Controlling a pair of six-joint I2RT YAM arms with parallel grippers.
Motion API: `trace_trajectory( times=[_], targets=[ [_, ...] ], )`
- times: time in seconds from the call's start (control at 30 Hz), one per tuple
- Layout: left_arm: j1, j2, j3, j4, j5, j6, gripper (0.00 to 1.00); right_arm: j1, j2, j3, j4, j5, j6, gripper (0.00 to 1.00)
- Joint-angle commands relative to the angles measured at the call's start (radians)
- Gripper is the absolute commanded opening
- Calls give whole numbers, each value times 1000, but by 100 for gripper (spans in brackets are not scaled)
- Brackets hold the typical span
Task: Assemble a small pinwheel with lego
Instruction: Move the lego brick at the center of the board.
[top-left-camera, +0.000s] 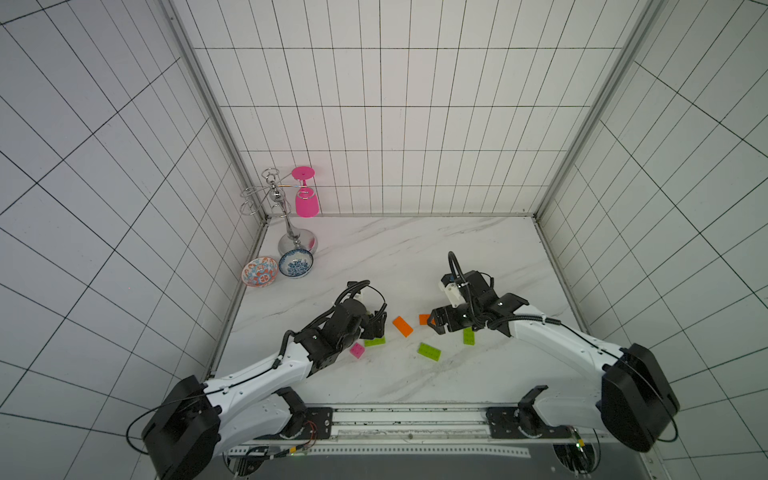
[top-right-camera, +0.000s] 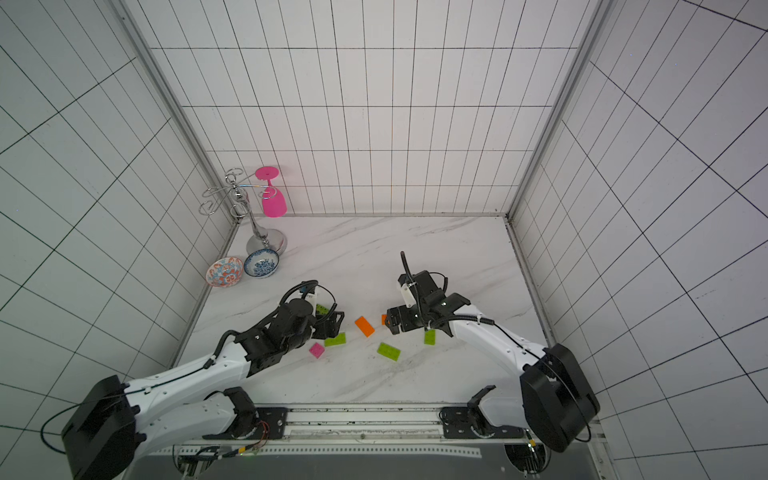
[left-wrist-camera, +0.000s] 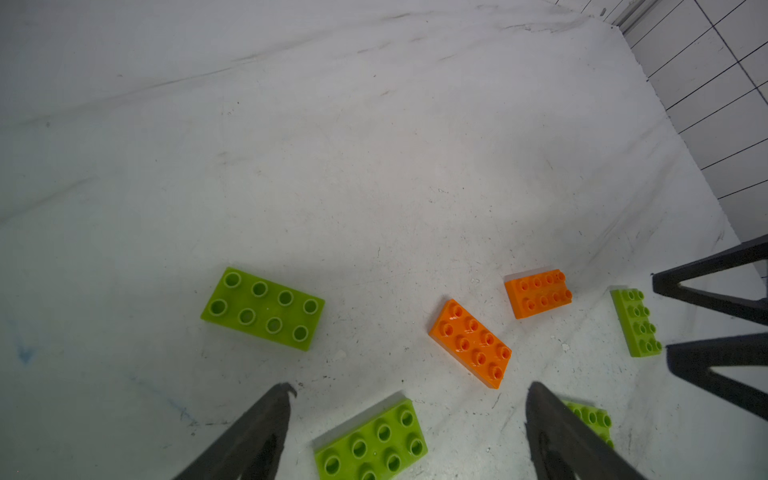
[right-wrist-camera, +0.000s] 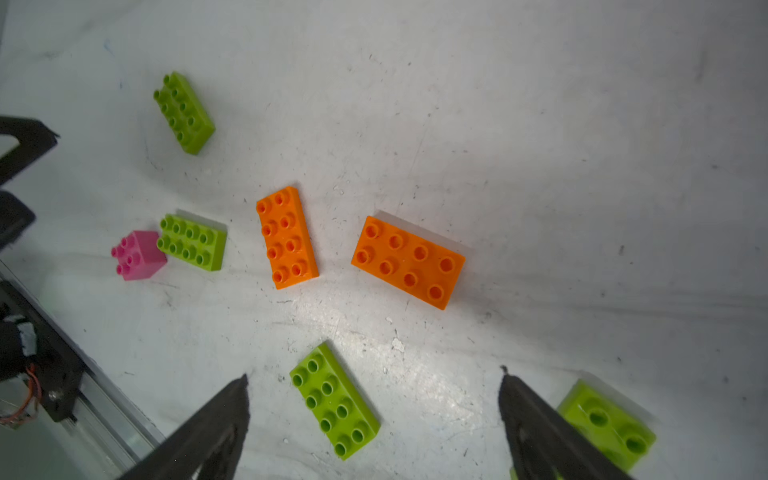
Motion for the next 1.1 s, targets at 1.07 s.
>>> trace_trajectory(
  times=[1.07],
  targets=[
    [380, 6, -101, 127, 242, -23, 90, 245, 624, 567, -254, 175, -215, 58]
  ],
)
